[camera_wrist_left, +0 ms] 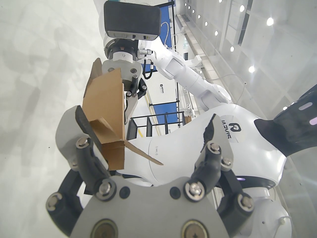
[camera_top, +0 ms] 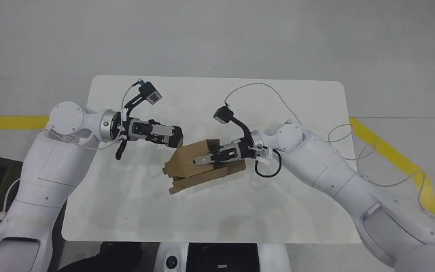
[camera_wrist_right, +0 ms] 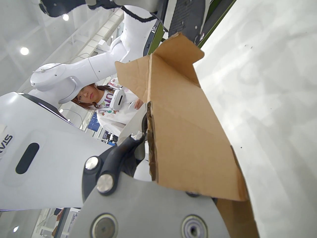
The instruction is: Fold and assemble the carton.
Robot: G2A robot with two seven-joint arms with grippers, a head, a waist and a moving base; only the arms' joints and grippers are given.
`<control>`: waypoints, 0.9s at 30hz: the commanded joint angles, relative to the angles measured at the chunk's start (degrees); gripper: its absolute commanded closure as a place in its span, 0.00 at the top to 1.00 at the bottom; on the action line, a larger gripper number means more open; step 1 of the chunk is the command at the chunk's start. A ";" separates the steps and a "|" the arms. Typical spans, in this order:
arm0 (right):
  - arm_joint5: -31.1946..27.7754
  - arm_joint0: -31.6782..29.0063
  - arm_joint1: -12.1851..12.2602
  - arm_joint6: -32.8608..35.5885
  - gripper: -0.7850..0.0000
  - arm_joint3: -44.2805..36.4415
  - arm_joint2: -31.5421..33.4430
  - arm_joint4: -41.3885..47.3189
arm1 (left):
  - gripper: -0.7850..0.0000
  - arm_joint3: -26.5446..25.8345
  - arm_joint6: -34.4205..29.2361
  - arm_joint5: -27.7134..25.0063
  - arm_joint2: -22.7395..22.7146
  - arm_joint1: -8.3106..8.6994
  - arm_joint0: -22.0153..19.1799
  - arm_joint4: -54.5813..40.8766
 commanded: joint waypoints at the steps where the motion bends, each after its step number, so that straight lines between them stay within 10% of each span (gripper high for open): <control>1: 0.03 0.15 -0.19 0.03 0.00 0.11 -0.33 0.20 | 1.00 -0.23 -0.23 0.11 0.03 -0.05 0.03 -0.15; 27: -6.24 1.57 -0.10 -6.25 0.00 7.35 1.97 0.14 | 1.00 0.31 1.83 0.42 -1.83 -0.36 -0.10 1.06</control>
